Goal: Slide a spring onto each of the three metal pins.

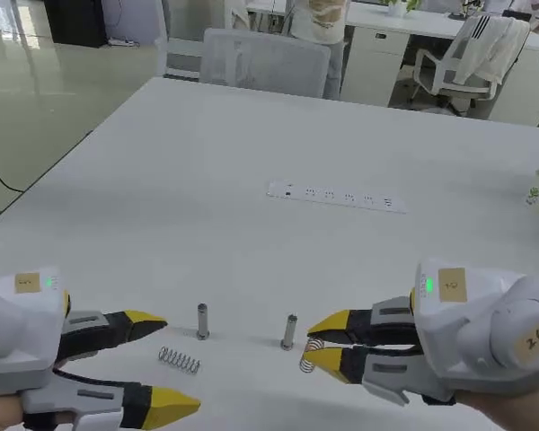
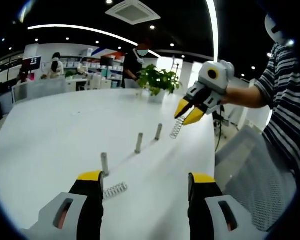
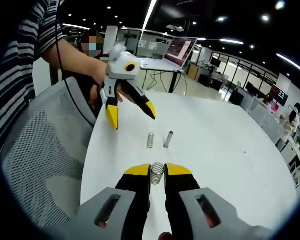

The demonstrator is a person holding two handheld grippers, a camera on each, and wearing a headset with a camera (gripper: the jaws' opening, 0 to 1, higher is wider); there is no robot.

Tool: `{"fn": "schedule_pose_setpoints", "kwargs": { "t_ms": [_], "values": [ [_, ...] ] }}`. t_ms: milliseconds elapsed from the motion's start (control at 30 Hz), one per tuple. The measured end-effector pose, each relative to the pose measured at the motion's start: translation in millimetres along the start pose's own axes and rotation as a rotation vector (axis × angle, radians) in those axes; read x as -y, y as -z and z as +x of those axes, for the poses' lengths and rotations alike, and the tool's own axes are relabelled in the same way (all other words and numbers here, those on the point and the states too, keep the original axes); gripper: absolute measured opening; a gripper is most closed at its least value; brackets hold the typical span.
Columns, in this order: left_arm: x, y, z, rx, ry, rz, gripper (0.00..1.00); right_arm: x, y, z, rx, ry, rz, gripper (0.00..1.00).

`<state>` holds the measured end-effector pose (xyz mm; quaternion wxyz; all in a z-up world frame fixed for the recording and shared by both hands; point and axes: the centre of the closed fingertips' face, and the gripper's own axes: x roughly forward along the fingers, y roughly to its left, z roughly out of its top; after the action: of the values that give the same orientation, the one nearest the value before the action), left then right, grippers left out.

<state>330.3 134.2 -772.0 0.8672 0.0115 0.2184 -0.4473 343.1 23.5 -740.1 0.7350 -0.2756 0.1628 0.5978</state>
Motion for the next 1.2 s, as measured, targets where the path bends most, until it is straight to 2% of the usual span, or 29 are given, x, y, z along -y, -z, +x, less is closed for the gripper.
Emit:
{"fn": "schedule_pose_setpoints", "kwargs": {
  "t_ms": [167,500,733,967,1200],
  "values": [
    [-2.9,-1.6,-5.0,0.030,-0.019,-0.008,0.77,4.5,2.1,-0.4,-0.002,0.009,0.015,0.07],
    [-7.6,3.4,-10.9,0.045,-0.055,-0.021,0.96,23.9,1.7,3.7,-0.011,0.041,0.044,0.07],
    [-9.4,1.4,-15.1,0.062,-0.065,-0.024,0.98,43.5,0.1,11.4,-0.016,0.058,0.053,0.07],
    [-9.4,0.9,-16.3,0.067,-0.064,-0.021,0.98,62.2,-3.0,17.4,-0.001,0.086,0.105,0.07],
    [-10.3,2.5,-16.1,0.063,-0.071,-0.023,0.98,71.1,-0.7,28.4,-0.008,0.091,0.129,0.07]
  ]
}}
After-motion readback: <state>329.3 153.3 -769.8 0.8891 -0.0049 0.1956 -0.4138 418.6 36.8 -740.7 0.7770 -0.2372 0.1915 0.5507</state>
